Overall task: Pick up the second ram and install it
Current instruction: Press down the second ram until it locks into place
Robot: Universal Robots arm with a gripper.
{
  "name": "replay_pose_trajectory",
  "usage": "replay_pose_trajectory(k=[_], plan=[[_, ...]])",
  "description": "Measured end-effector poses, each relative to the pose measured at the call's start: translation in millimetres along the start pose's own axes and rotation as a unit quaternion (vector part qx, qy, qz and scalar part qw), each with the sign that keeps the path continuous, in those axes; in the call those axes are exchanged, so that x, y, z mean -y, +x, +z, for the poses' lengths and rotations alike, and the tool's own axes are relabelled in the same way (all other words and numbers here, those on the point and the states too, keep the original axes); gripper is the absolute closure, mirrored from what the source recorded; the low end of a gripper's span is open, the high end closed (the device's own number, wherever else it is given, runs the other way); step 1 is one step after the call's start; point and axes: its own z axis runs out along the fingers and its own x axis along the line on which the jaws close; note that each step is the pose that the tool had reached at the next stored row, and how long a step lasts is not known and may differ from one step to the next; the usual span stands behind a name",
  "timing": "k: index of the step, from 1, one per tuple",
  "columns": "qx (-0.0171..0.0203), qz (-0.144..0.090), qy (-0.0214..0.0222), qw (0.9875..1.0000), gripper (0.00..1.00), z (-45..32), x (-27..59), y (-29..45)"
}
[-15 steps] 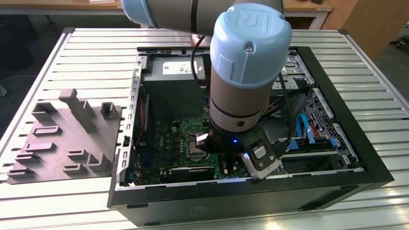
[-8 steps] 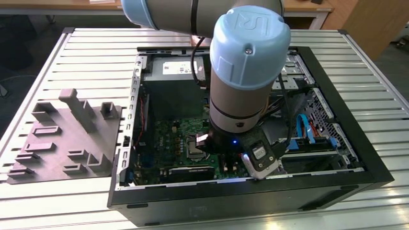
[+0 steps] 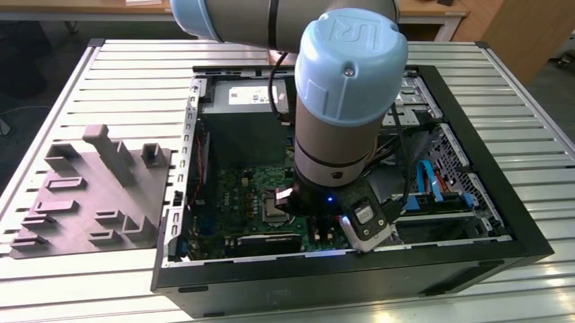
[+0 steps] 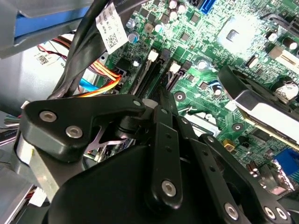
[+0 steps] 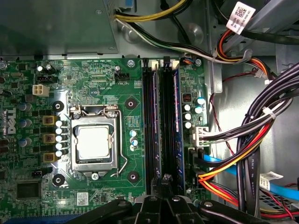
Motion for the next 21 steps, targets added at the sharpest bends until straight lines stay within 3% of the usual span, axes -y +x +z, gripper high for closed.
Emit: replay_pose_trajectory(k=[7,13,21], plan=[[0.0000,0.000,0.0002,1.0000,0.90,-11.2,-1.1,-0.6],[0.0001,0.000,0.0003,1.0000,0.90,-10.2,-9.5,-0.1],[0.0001,0.000,0.0003,1.0000,0.90,-3.6,-9.9,0.3]])
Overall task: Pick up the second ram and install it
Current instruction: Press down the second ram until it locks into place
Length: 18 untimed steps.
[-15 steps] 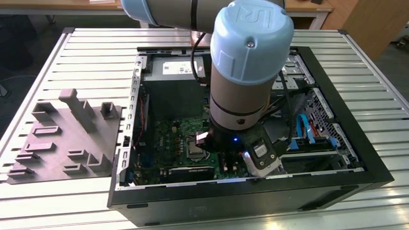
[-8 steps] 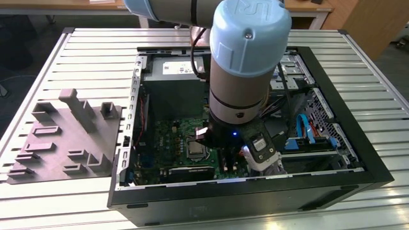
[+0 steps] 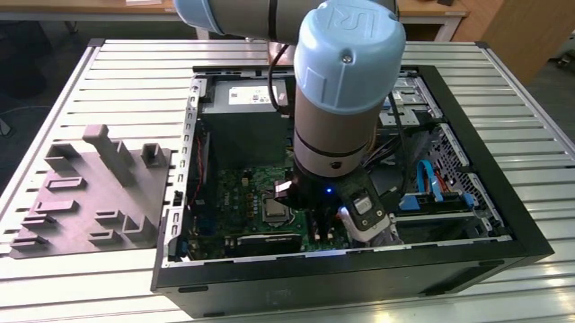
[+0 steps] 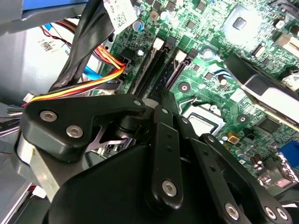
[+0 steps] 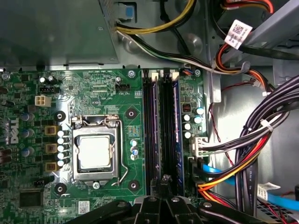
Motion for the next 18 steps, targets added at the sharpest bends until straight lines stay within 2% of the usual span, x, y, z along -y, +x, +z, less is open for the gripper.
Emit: replay_pose_trajectory(k=[15,18], plan=[[-0.0001,0.000,0.0003,1.0000,0.90,3.3,0.4,0.4],[0.0002,0.000,-0.0006,1.0000,0.90,0.1,-0.1,0.2]])
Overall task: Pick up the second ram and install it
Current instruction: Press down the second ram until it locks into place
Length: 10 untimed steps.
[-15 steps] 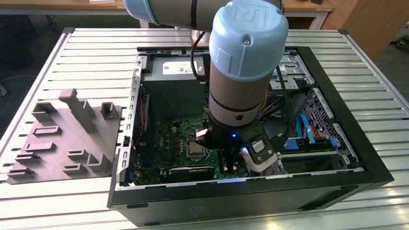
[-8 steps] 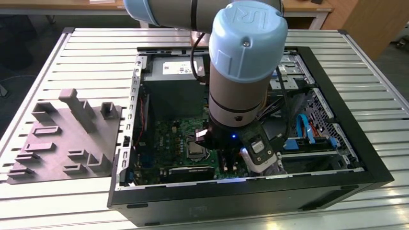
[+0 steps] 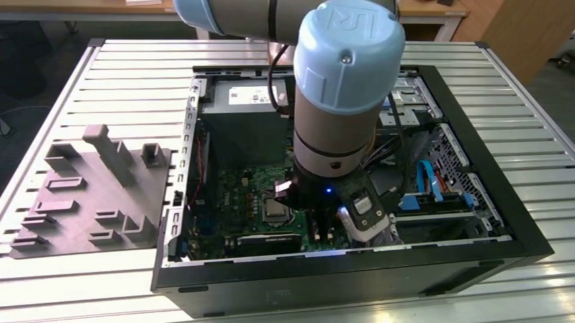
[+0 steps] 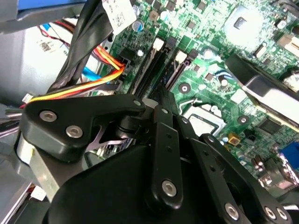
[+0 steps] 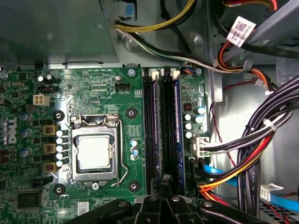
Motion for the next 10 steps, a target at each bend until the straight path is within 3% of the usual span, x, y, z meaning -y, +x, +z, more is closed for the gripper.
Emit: replay_pose_trajectory(k=[10], plan=[[-0.0002,0.000,0.0007,1.0000,0.90,-25.4,-2.1,-1.3]])
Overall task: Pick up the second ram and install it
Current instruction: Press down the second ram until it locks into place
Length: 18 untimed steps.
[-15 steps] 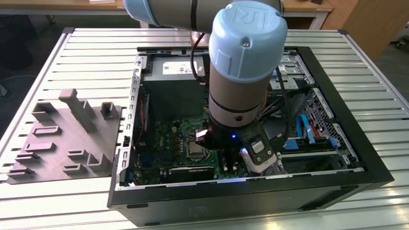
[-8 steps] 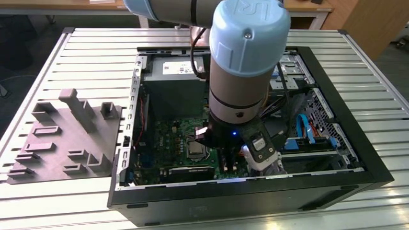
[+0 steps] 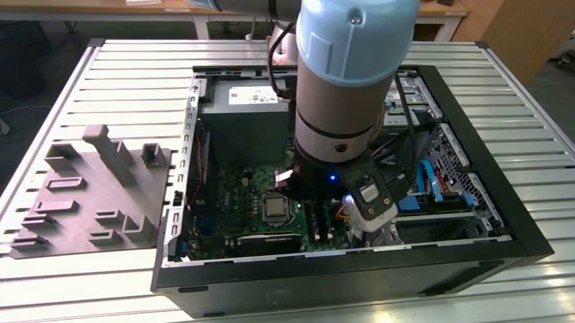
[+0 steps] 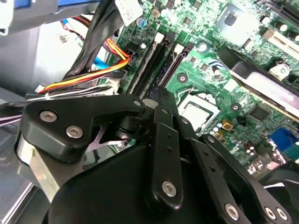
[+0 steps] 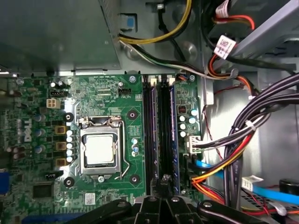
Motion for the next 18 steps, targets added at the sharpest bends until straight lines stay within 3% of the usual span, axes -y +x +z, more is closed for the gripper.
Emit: replay_pose_trajectory(k=[3,11,18], plan=[[0.0004,0.000,-0.0002,1.0000,0.90,0.4,-4.5,0.3],[0.0009,0.000,-0.0001,1.0000,0.90,2.0,-27.9,1.4],[0.0009,0.000,-0.0001,1.0000,0.90,-2.4,-29.9,1.3]])
